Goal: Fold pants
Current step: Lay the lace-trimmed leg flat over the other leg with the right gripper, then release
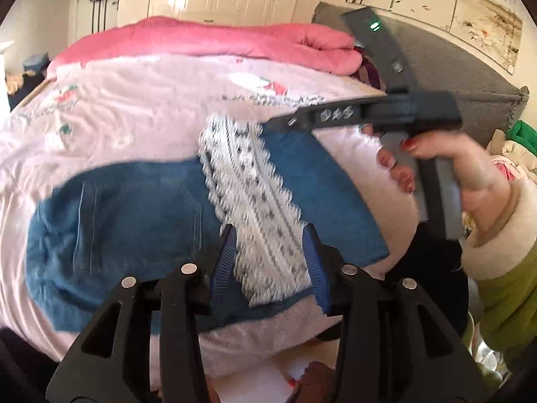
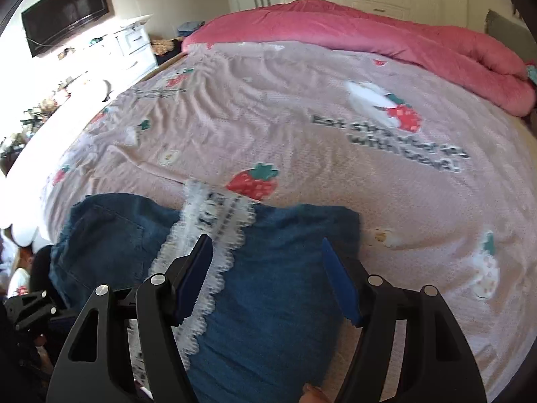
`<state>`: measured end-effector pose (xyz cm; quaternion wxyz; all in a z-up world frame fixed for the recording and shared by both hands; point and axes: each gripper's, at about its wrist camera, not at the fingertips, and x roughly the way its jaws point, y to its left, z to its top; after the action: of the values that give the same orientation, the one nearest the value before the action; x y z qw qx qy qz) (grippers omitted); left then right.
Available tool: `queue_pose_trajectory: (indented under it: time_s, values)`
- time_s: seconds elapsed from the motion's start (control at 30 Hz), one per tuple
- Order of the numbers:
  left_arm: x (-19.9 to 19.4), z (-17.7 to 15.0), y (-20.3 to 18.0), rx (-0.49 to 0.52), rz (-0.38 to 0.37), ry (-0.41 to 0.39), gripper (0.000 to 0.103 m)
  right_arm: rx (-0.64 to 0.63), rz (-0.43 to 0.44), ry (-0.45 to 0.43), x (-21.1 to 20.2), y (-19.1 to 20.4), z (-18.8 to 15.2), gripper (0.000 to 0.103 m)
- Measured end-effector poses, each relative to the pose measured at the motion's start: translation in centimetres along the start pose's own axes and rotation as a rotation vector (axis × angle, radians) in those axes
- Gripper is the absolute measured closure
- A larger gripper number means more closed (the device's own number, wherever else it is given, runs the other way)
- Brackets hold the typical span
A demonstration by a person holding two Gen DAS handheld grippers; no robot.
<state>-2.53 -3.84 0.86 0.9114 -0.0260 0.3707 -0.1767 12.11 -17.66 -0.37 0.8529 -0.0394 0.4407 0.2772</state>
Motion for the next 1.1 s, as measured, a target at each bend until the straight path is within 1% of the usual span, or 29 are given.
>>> queue_pose_trajectory:
  time_s: [0.03, 0.1, 0.17, 0.3, 0.43, 0.5, 0.6, 0.67, 0.73, 0.8, 0.83, 0.87, 0.9, 0.97, 1.03, 1.1]
  values:
    - [0.3, 0.4, -0.3, 0.006, -0.007, 0.003, 0.070, 0.002, 0.026, 0.012, 0.4, 0.3, 0.2, 0.042]
    - [1.4, 0.6, -0.8, 0.025, -0.010, 0.020, 0.070, -0.005, 0.057, 0.033, 1.2, 0.9, 0.4, 0.054]
    - [2.8, 0.1, -1.3, 0.048, 0.002, 0.055, 0.070, -0.023, 0.050, 0.050, 2.1, 1.4, 0.7, 0.058]
    - [4.6, -1.4, -1.9, 0.085, 0.015, 0.116, 0.070, -0.042, 0.041, 0.077, 3.9, 2.4, 1.2, 0.059]
    - [4.9, -1.8, -2.0, 0.092, 0.026, 0.122, 0.069, -0.059, 0.039, 0.102, 5.7, 3.1, 1.7, 0.059]
    - [5.1, -2.0, -2.0, 0.089, 0.026, 0.120, 0.069, -0.060, 0.040, 0.125, 6.8, 3.1, 1.7, 0.059]
    - [5.0, -2.1, -1.9, 0.086, 0.027, 0.115, 0.069, -0.011, 0.072, 0.156, 8.2, 2.2, 1.7, 0.058]
    - [4.9, -2.2, -2.0, 0.089, 0.029, 0.109, 0.069, 0.013, 0.083, 0.162, 8.3, 1.8, 1.6, 0.058]
    - [4.7, -2.4, -2.2, 0.091, 0.028, 0.103, 0.069, 0.003, 0.067, 0.169, 8.1, 2.2, 1.8, 0.058]
    - [4.2, -2.8, -2.1, 0.085, 0.021, 0.101, 0.069, 0.014, 0.064, 0.170, 7.4, 2.3, 2.0, 0.057]
    - [3.7, -2.9, -2.0, 0.075, 0.015, 0.097, 0.069, 0.032, 0.078, 0.157, 6.5, 2.3, 2.3, 0.057]
    - [3.3, -2.8, -1.7, 0.068, 0.015, 0.088, 0.066, 0.040, 0.090, 0.145, 5.9, 2.3, 2.4, 0.054]
    - [2.9, -2.6, -1.3, 0.063, 0.022, 0.073, 0.063, 0.053, 0.107, 0.132, 5.2, 2.3, 2.5, 0.049]
    - [1.4, -2.3, -0.8, 0.059, 0.044, 0.032, 0.063, 0.084, 0.137, 0.104, 3.5, 2.4, 2.8, 0.045]
    - [0.1, -2.0, -0.1, 0.044, 0.061, 0.005, 0.057, 0.071, 0.139, 0.080, 2.2, 3.0, 3.1, 0.044]
    - [-0.7, -1.9, 0.5, 0.033, 0.079, -0.010, 0.055, 0.062, 0.136, 0.054, 1.0, 3.6, 3.3, 0.038]
